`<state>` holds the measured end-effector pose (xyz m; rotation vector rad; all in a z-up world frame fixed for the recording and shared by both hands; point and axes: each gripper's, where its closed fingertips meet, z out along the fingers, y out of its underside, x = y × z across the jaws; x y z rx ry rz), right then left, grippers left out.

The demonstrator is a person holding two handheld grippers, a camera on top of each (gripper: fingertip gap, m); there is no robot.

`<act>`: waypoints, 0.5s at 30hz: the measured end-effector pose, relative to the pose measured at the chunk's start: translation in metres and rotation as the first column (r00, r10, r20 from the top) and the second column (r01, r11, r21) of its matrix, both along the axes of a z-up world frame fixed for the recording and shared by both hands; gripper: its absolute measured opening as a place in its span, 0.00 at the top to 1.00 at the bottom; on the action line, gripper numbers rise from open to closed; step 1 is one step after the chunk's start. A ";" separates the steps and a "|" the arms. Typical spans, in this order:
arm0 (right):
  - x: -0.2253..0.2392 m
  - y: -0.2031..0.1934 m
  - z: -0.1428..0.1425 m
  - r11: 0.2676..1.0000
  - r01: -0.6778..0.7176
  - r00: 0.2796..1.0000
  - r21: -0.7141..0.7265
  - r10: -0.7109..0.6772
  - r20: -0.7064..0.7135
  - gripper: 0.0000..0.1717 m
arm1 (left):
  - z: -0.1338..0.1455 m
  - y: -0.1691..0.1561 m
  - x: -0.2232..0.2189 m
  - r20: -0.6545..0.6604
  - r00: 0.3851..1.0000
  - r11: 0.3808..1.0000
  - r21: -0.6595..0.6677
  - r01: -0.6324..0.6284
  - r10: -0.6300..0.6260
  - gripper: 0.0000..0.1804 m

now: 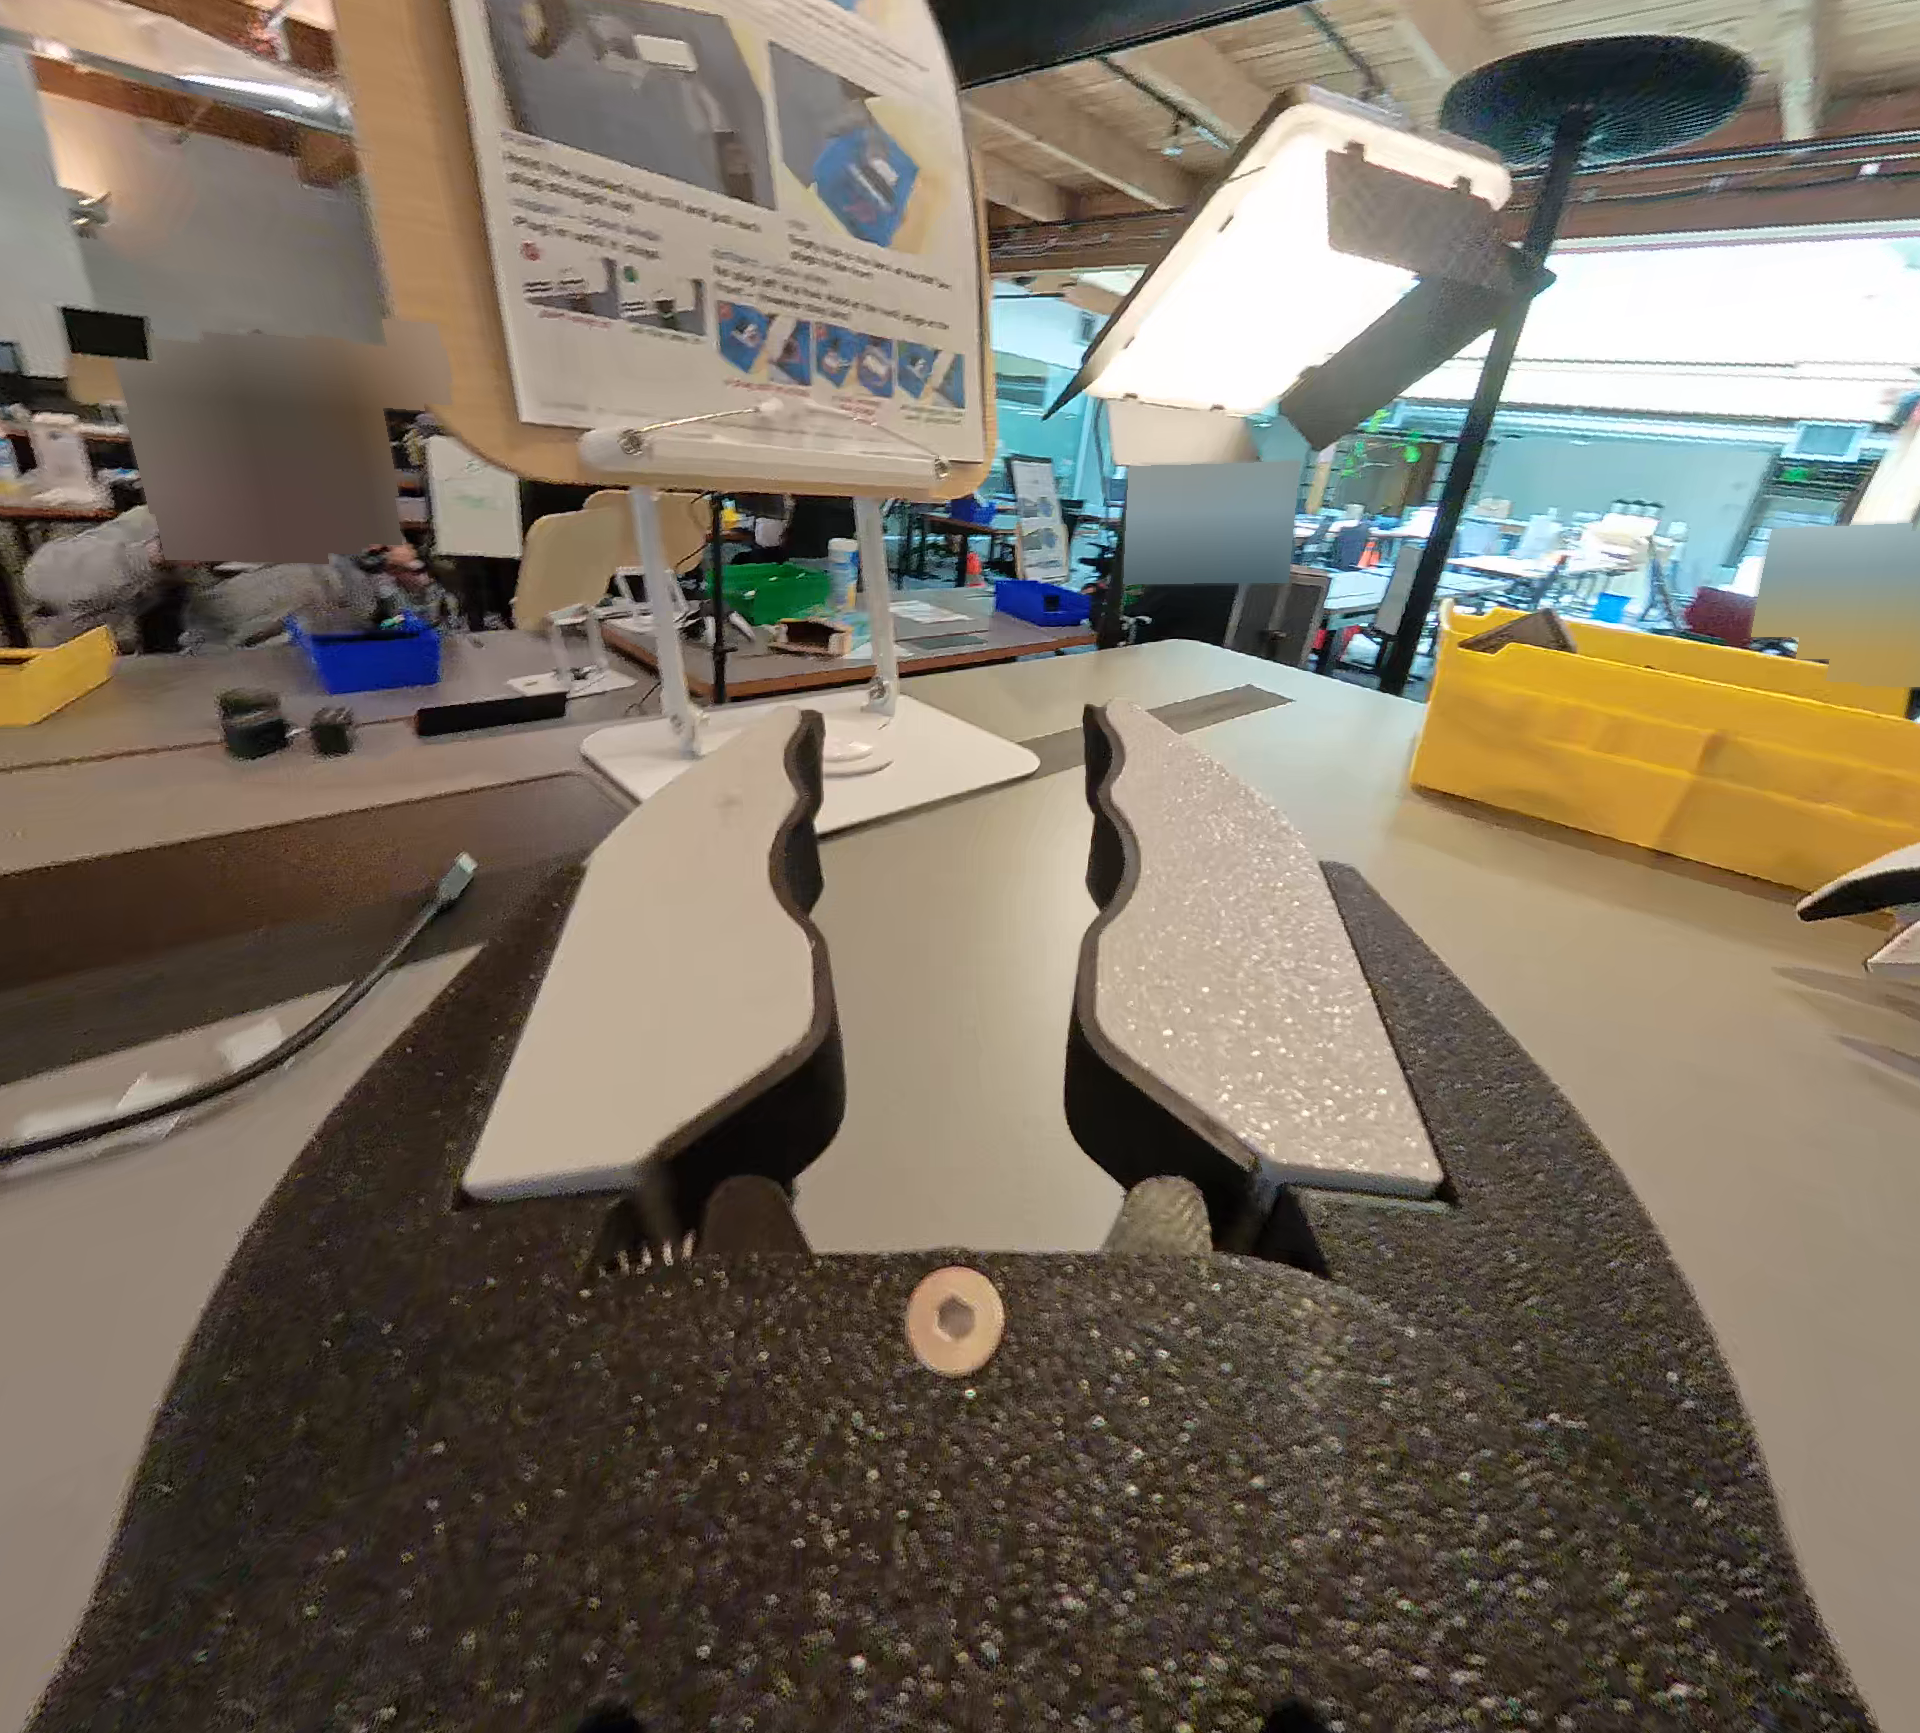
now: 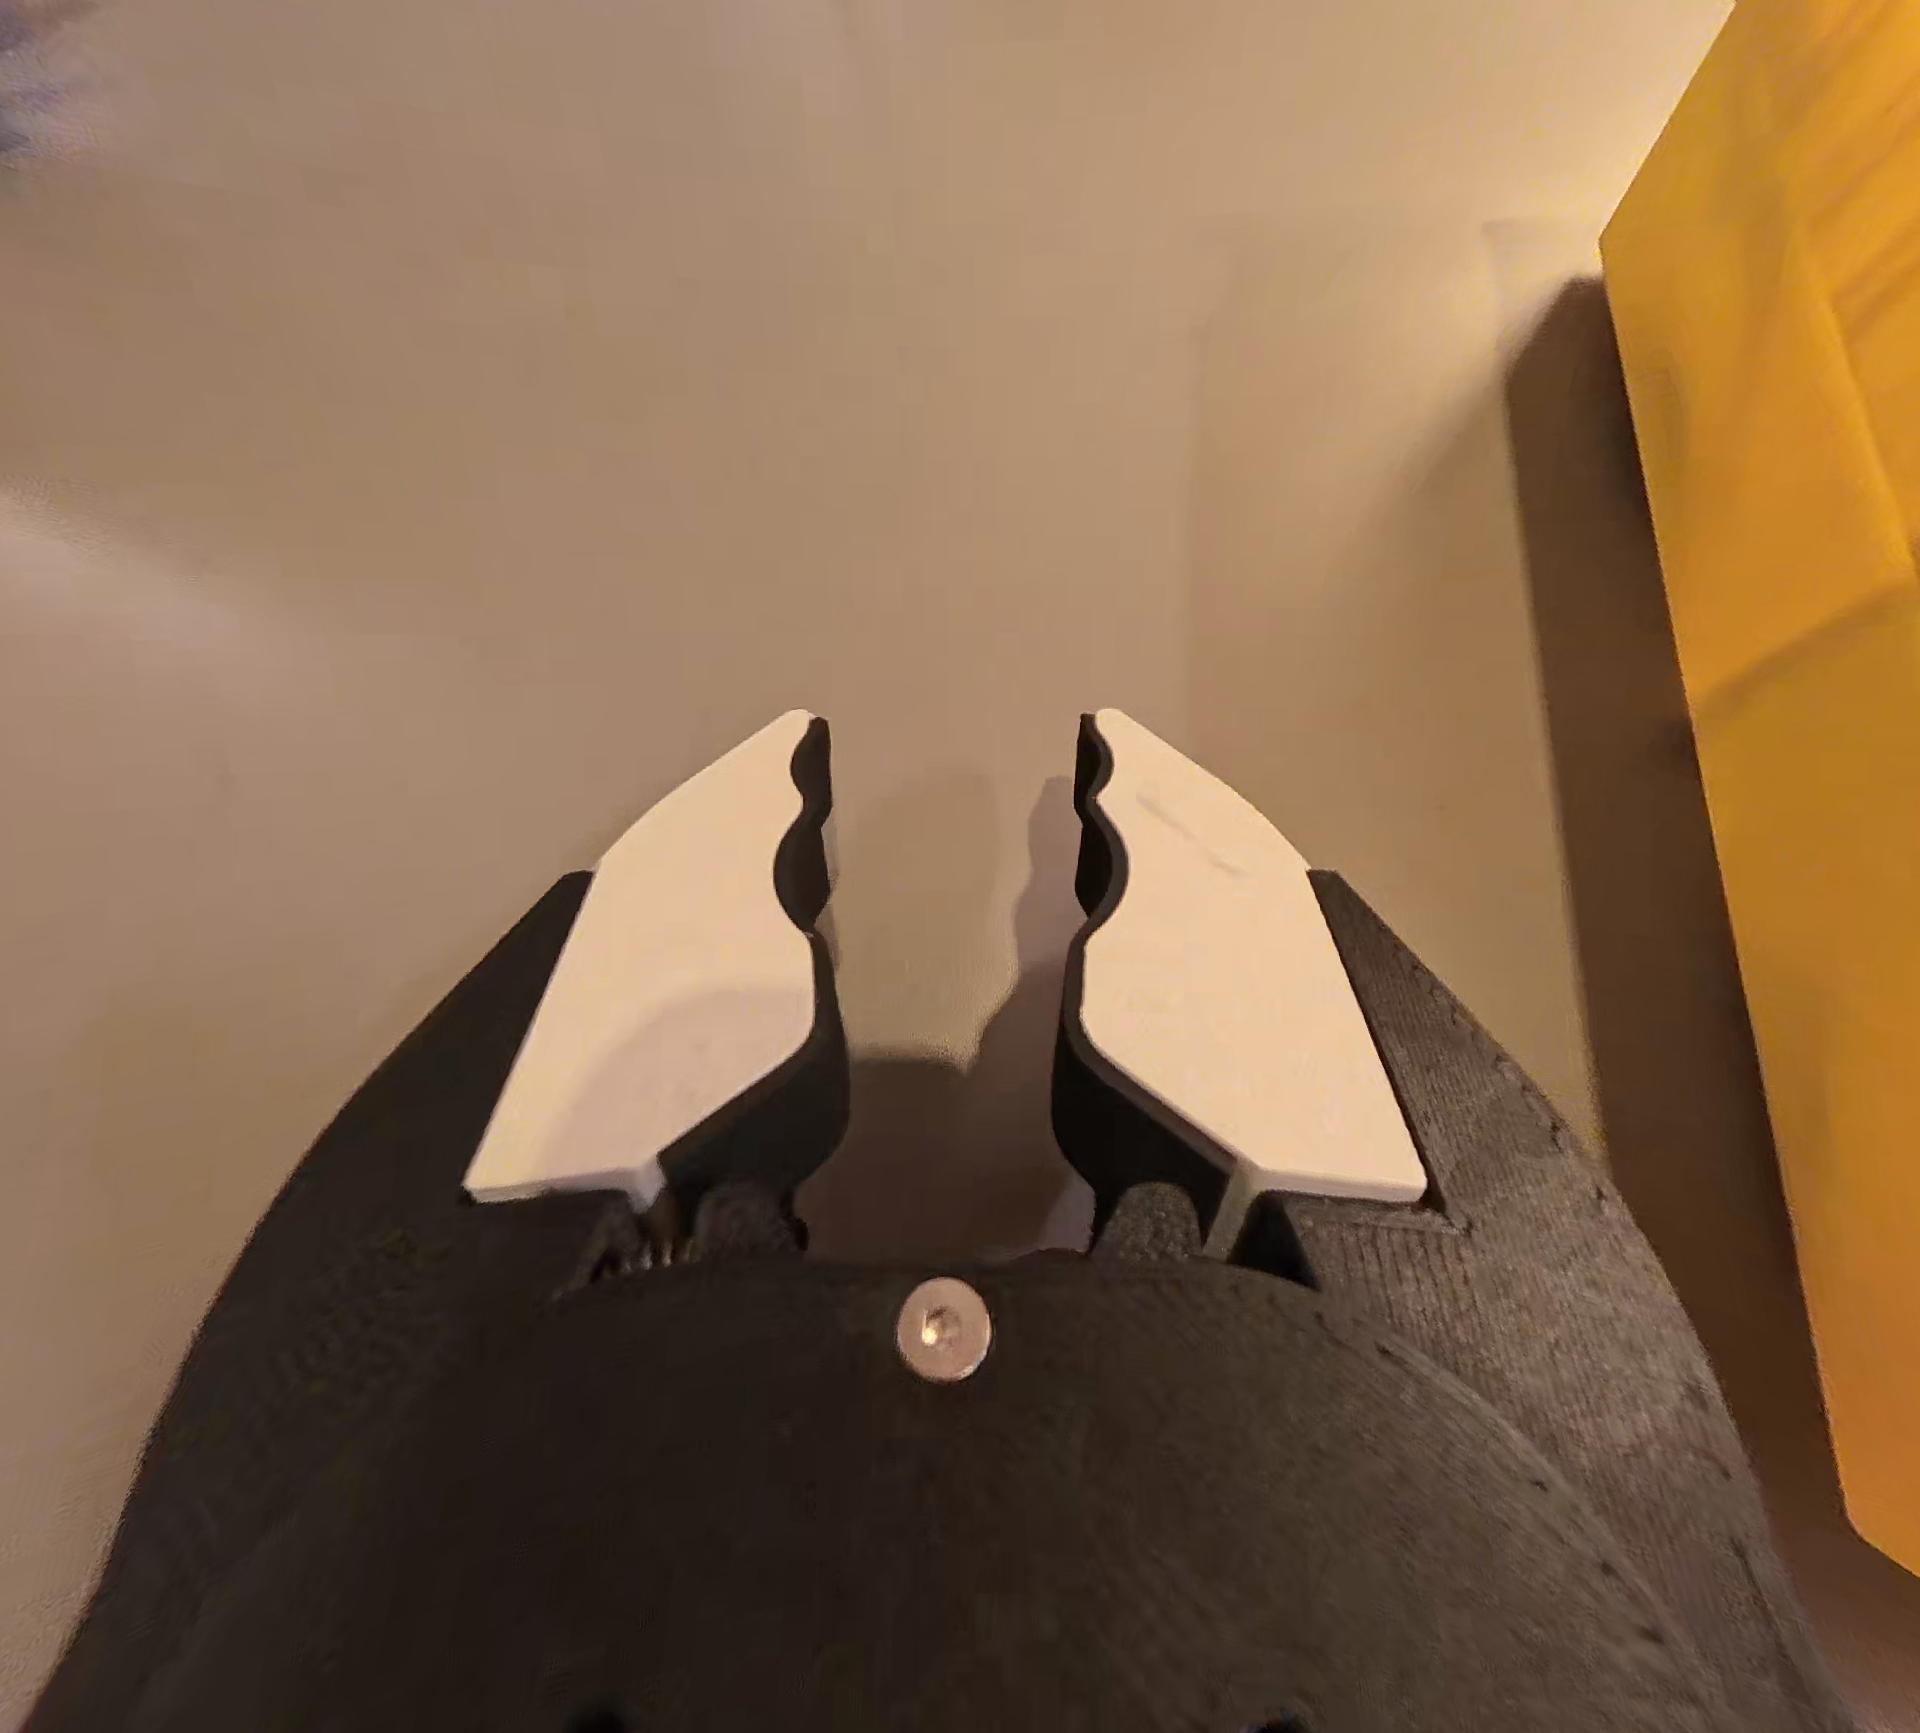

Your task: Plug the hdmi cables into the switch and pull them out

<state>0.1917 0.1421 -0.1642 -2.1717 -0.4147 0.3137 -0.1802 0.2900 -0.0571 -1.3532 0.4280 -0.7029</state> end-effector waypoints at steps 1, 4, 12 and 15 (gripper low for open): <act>0.001 0.000 0.000 1.000 0.003 1.000 -0.002 -0.003 -0.012 0.74 | -0.001 -0.008 -0.008 0.001 0.999 0.999 -0.015 -0.034 0.034 0.73; 0.003 0.001 0.002 1.000 0.013 0.999 -0.007 -0.013 -0.048 0.72 | -0.005 -0.041 -0.040 0.020 0.985 0.983 -0.070 -0.172 0.174 0.66; 0.001 -0.001 0.004 1.000 -0.007 0.999 0.007 0.008 -0.042 0.65 | -0.010 -0.172 -0.119 -0.203 0.809 0.817 -0.063 -0.573 0.551 0.60; 0.004 -0.012 0.016 0.998 -0.006 1.000 0.061 0.005 0.026 0.62 | -0.001 -0.206 -0.168 -0.259 0.677 0.691 -0.043 -0.721 0.689 0.60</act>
